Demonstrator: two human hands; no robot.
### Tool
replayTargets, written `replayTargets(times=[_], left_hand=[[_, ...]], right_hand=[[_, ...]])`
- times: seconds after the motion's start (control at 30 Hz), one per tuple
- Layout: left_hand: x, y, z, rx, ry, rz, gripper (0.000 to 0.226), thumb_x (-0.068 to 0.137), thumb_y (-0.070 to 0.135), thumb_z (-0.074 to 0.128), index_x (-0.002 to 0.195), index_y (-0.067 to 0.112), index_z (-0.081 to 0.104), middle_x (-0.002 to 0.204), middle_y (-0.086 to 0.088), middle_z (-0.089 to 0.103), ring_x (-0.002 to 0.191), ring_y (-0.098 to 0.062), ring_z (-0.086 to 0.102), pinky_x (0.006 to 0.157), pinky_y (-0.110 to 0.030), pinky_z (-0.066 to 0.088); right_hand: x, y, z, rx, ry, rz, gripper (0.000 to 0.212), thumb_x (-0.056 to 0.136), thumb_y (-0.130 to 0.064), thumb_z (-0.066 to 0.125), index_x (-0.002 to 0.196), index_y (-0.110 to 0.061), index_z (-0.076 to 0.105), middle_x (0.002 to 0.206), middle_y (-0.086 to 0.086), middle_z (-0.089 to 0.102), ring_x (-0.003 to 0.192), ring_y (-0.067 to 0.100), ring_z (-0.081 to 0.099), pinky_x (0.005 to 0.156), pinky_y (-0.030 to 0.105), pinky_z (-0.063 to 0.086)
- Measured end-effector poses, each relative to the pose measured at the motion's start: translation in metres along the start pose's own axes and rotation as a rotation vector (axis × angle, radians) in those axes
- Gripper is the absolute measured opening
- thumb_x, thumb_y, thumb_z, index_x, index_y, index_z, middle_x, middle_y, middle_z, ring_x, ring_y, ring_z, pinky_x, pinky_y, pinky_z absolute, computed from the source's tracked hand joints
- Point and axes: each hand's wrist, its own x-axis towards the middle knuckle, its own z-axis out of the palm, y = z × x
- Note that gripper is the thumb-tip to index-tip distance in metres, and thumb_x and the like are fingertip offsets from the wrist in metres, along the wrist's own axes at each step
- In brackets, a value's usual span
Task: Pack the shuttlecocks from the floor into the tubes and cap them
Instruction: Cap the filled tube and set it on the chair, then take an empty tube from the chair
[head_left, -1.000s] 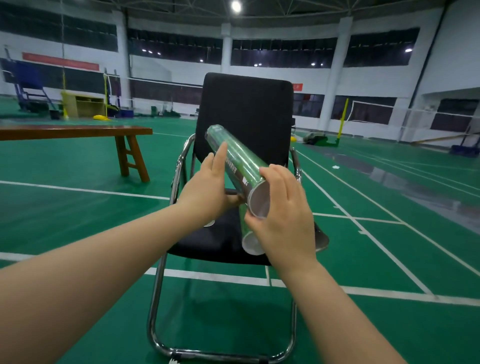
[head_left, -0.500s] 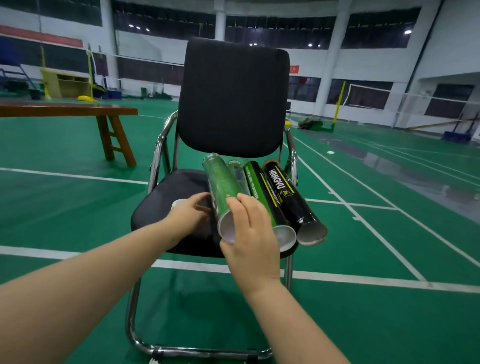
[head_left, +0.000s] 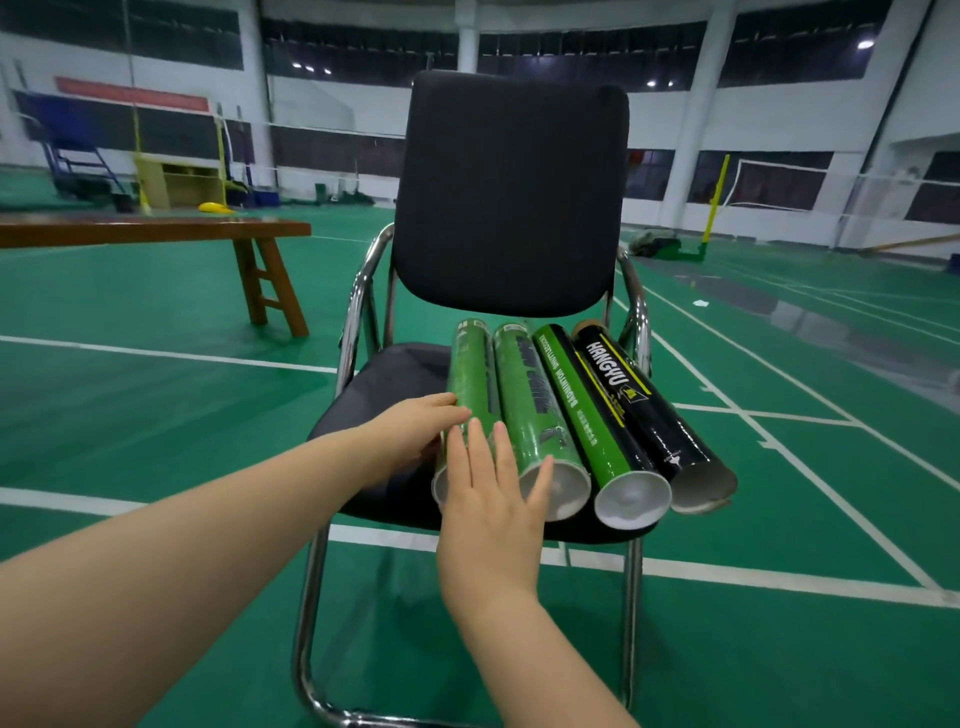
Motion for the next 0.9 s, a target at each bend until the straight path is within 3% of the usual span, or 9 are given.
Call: replayTargets(times=[0.1,0.17,0.23,0.33,0.43,0.53,0.7,0.8,0.9], left_hand=[[0.015,-0.015,-0.003,0.097,-0.005,0.043,0.075,0.066,0.061,0.059,0.134,0.030,0.047,0.132,0.000,0.055,0.119,-0.019,0.053,0.105,-0.044,0.038],[0.015,-0.016,-0.001,0.118,0.014,0.084,0.077,0.065,0.064,0.055,0.135,0.034,0.045,0.134,0.002,0.053,0.120,-0.018,0.051,0.106,-0.043,0.037],[0.008,-0.012,0.003,0.181,0.063,0.128,0.068,0.074,0.060,0.054,0.136,0.036,0.043,0.136,0.002,0.051,0.121,-0.019,0.050,0.106,-0.043,0.036],[0.005,-0.006,0.009,0.419,0.123,0.208,0.066,0.081,0.060,0.050,0.141,0.040,0.031,0.139,0.002,0.049,0.122,-0.020,0.050,0.105,-0.045,0.037],[0.002,0.003,0.020,0.531,0.165,0.329,0.077,0.077,0.065,0.048,0.144,0.043,0.017,0.150,0.005,0.032,0.134,-0.017,0.034,0.109,-0.047,0.028],[-0.005,0.012,0.040,0.604,0.154,0.461,0.079,0.082,0.060,0.052,0.144,0.047,0.004,0.156,0.005,0.015,0.141,-0.015,0.018,0.112,-0.038,0.022],[-0.016,0.024,0.080,1.093,0.088,0.553,0.089,0.070,0.081,0.040,0.127,0.057,-0.024,0.157,0.007,-0.004,0.144,-0.015,0.000,0.113,-0.054,0.013],[-0.017,0.025,0.096,1.251,0.057,0.564,0.091,0.072,0.079,0.040,0.131,0.054,-0.024,0.157,0.006,-0.009,0.143,-0.014,-0.005,0.112,-0.057,0.005],[-0.016,0.023,0.108,1.332,-0.001,0.569,0.095,0.071,0.081,0.039,0.139,0.049,-0.018,0.157,0.003,-0.004,0.144,-0.017,0.001,0.113,-0.055,0.009]], right_hand=[[0.003,0.000,0.003,-0.009,0.000,-0.006,0.080,0.051,-0.018,0.085,0.126,-0.011,0.057,0.131,0.004,0.057,0.123,0.026,0.053,0.101,0.057,0.016],[0.004,0.002,0.000,0.007,0.005,-0.026,0.078,0.056,-0.032,0.083,0.127,-0.015,0.056,0.133,0.001,0.056,0.125,0.024,0.051,0.102,0.056,0.015],[0.008,0.012,-0.008,0.071,0.083,-0.014,0.060,0.069,-0.043,0.066,0.124,-0.021,0.055,0.134,-0.003,0.054,0.128,0.021,0.046,0.104,0.054,0.014],[0.023,0.046,-0.032,0.159,0.157,0.147,0.051,0.079,-0.045,0.048,0.125,-0.025,0.051,0.141,-0.002,0.047,0.133,0.022,0.035,0.109,0.053,0.012],[0.036,0.096,-0.053,0.116,0.032,0.389,0.053,0.088,-0.045,0.046,0.137,-0.027,0.037,0.153,-0.002,0.026,0.142,0.025,0.017,0.111,0.056,0.006],[0.029,0.134,-0.059,0.156,-0.057,0.615,0.062,0.088,-0.052,0.045,0.143,-0.030,0.027,0.156,-0.002,0.014,0.143,0.032,0.009,0.111,0.059,0.009],[0.024,0.153,-0.050,0.587,-0.153,0.865,0.078,0.082,-0.057,0.055,0.145,-0.027,0.020,0.156,0.005,0.011,0.135,0.036,0.030,0.103,0.049,0.031],[0.027,0.154,-0.047,0.734,-0.146,0.952,0.081,0.081,-0.048,0.063,0.145,-0.024,0.020,0.152,0.009,0.018,0.122,0.035,0.045,0.092,0.040,0.038],[0.026,0.156,-0.046,0.790,-0.086,0.997,0.067,0.085,-0.036,0.062,0.141,-0.021,0.029,0.139,0.013,0.036,0.104,0.030,0.050,0.077,0.032,0.034]])
